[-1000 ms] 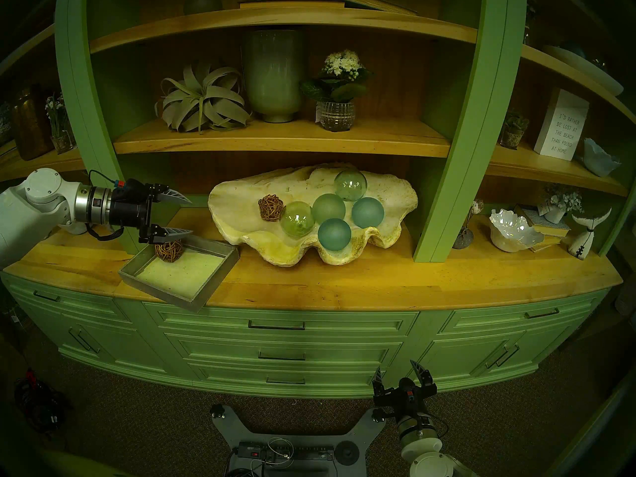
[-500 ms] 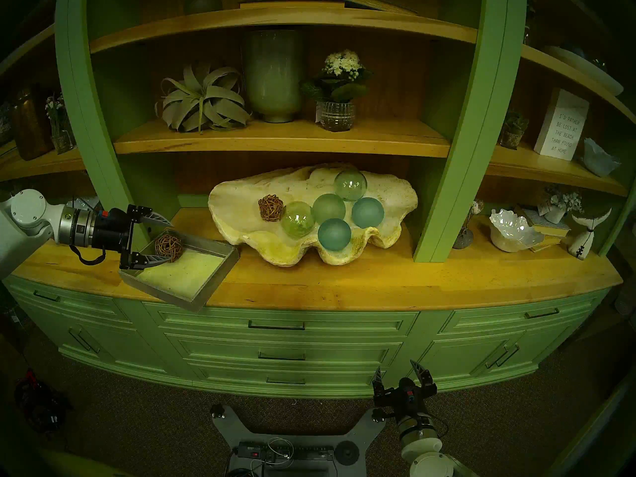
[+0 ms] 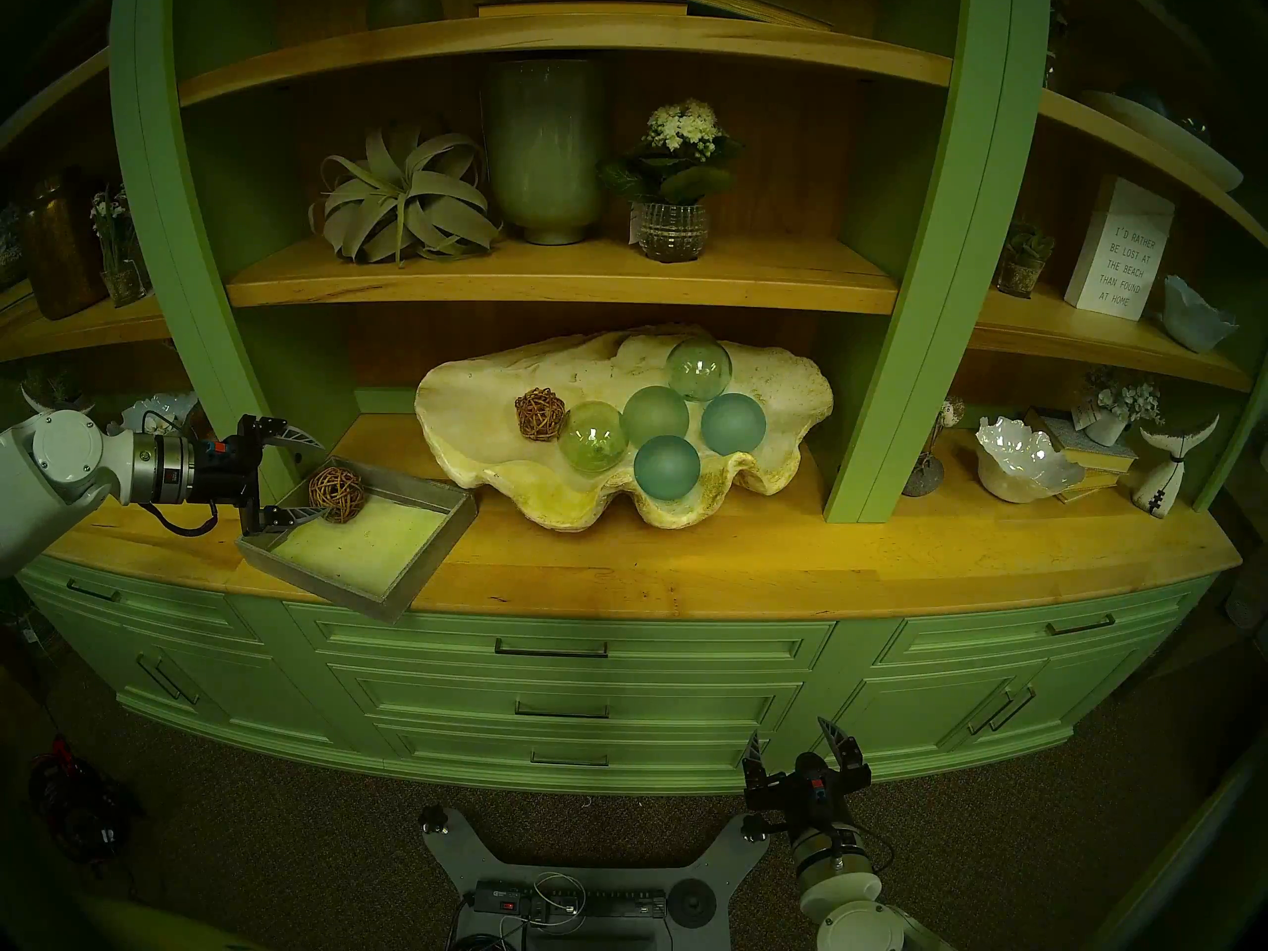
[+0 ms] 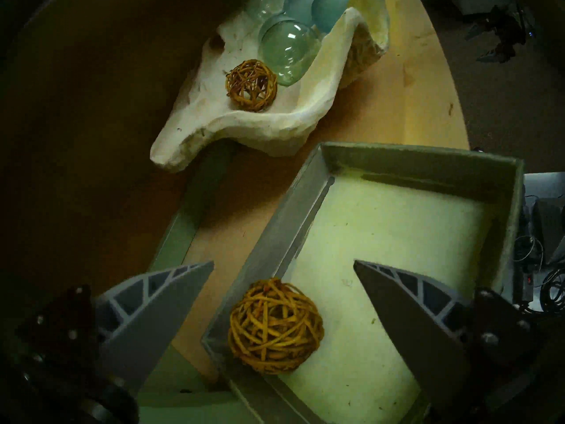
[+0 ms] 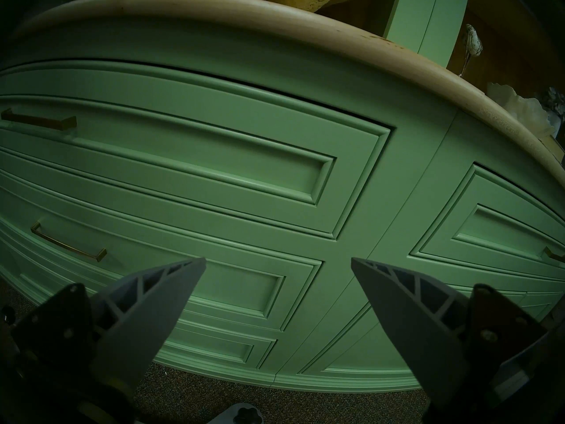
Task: Put wooden balls into bowl
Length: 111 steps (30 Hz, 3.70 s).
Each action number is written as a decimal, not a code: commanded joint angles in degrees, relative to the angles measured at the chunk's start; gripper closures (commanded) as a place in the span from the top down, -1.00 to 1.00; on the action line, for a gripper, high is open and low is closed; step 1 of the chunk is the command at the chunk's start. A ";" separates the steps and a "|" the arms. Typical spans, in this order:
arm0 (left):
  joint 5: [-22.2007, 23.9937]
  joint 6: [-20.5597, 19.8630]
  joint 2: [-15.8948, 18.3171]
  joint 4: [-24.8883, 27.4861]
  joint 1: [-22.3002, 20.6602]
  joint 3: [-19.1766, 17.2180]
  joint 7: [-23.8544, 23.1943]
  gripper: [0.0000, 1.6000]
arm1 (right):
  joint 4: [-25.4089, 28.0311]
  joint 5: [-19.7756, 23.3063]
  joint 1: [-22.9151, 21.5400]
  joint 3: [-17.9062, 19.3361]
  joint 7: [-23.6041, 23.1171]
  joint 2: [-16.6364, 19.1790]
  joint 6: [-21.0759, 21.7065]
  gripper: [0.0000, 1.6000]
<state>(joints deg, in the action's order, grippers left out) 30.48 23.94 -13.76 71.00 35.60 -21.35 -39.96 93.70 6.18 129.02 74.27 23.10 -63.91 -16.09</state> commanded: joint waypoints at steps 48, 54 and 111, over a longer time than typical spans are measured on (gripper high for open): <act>-10.01 5.24 -21.45 -29.62 -10.03 -1.63 -12.40 1.00 | 1.58 0.00 0.06 0.17 0.11 0.08 -0.25 1.00; -10.58 6.39 -23.20 -32.80 -10.57 -1.58 -13.85 1.00 | 1.62 0.01 0.09 0.18 0.12 0.10 -0.23 1.00; 6.49 8.71 -14.32 -19.23 -7.21 -8.01 -32.14 1.00 | 1.44 -0.01 -0.02 0.14 0.10 0.06 -0.30 1.00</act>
<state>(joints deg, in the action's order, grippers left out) 33.40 34.65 -33.88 45.11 28.03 -27.81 -70.02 93.74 6.20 129.08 74.26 23.11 -63.86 -16.07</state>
